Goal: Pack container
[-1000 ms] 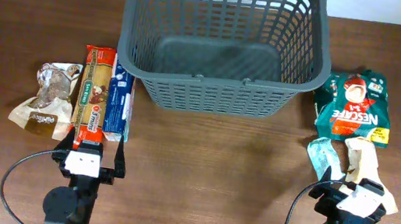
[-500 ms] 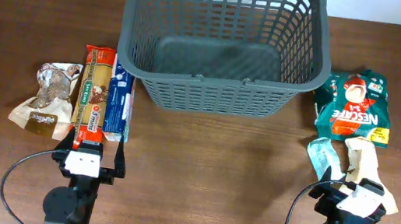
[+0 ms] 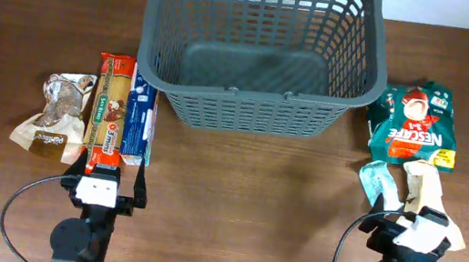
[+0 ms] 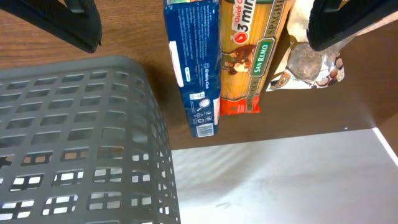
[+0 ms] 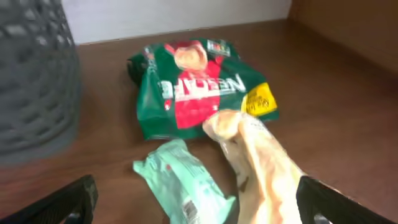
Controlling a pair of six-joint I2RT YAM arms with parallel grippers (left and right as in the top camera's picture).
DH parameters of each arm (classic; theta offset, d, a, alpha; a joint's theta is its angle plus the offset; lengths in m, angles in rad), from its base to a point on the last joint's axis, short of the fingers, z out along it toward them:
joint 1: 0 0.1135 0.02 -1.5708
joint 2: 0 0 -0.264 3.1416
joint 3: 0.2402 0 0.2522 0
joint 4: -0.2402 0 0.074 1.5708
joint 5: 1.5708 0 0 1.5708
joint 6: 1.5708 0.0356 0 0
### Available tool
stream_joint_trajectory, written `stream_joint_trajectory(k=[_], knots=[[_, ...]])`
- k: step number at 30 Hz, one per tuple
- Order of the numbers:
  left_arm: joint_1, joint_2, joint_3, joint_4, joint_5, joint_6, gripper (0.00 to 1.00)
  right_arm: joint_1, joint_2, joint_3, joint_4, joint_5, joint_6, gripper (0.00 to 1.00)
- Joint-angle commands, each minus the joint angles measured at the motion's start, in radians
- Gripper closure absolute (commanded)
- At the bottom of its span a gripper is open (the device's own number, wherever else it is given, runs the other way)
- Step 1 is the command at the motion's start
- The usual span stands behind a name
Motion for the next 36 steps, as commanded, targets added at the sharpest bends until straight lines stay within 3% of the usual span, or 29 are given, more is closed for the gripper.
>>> stream_joint_trajectory(k=[1, 9, 10, 13, 18, 24, 36], knots=[[-0.001, -0.011, -0.011, 0.005, 0.014, 0.013, 0.01, 0.002, 0.146, 0.187, -0.043, -0.028, 0.051, 0.01], [-0.001, -0.011, -0.011, 0.005, 0.014, 0.013, 0.01, 0.001, 0.792, 0.72, -0.188, -0.034, 0.094, 0.01], [-0.001, -0.011, -0.011, 0.005, 0.014, 0.013, 0.01, -0.011, 0.973, 0.946, -0.269, -0.037, 0.047, 0.01], [-0.001, -0.011, -0.011, 0.005, 0.014, 0.013, 0.01, -0.05, 1.128, 1.144, -0.358, -0.071, 0.037, 0.01], [-0.001, -0.011, -0.011, 0.005, 0.014, 0.013, 0.01, -0.201, 1.373, 1.425, -0.498, -0.326, -0.08, 0.01], [-0.001, -0.011, -0.011, 0.005, 0.014, 0.013, 0.01, -0.355, 1.569, 1.526, -0.519, -0.528, -0.079, 0.01], [-0.001, -0.011, -0.011, 0.005, 0.014, 0.013, 0.01, -0.296, 1.82, 1.526, -0.534, -0.399, -0.121, 0.01]])
